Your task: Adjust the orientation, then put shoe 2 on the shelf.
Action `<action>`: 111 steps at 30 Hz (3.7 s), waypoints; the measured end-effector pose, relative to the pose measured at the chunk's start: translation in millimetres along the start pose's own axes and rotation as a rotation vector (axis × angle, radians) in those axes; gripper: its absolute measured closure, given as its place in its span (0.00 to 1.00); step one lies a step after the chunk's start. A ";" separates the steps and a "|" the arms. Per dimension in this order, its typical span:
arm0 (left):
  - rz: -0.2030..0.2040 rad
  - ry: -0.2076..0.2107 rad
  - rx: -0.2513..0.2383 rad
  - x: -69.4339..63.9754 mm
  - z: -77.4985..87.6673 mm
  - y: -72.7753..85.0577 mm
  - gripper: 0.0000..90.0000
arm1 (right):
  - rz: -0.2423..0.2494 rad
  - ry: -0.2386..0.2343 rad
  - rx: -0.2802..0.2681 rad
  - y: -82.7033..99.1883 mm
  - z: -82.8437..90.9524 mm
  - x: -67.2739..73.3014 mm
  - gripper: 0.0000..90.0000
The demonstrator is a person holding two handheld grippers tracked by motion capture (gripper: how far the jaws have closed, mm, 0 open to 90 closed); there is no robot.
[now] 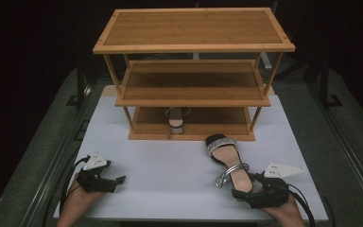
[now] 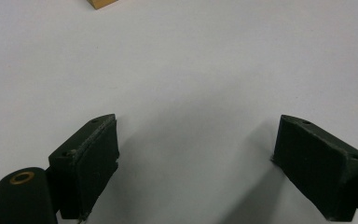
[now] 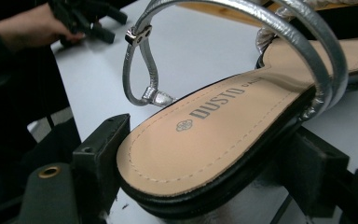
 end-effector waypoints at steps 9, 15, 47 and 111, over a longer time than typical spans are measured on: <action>-0.005 -0.005 0.000 0.0 0.1 0.2 0.14 | -0.011 0.019 -0.026 -20.3 -4.8 -16.1 0.25; -0.005 -0.005 0.001 0.0 0.1 0.2 0.14 | 0.002 0.032 -0.044 -40.3 -13.7 -25.6 0.25; -0.001 -0.002 0.001 0.0 0.0 -0.1 0.14 | -0.044 0.166 -0.117 -123.8 -71.2 -100.1 0.25; 0.000 -0.002 0.001 0.0 0.0 -0.2 0.14 | 0.023 0.264 -0.013 -136.5 -111.3 -138.3 0.47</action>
Point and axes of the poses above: each handheld gripper's, and its own axes: z roughly backward along the jaws, y roughly out of its underside, x roughly to its left, the point moved 10 cm from there along -z, roughly forward along the jaws, and after that the axes turned 14 degrees about x, right-handed, at the moved point
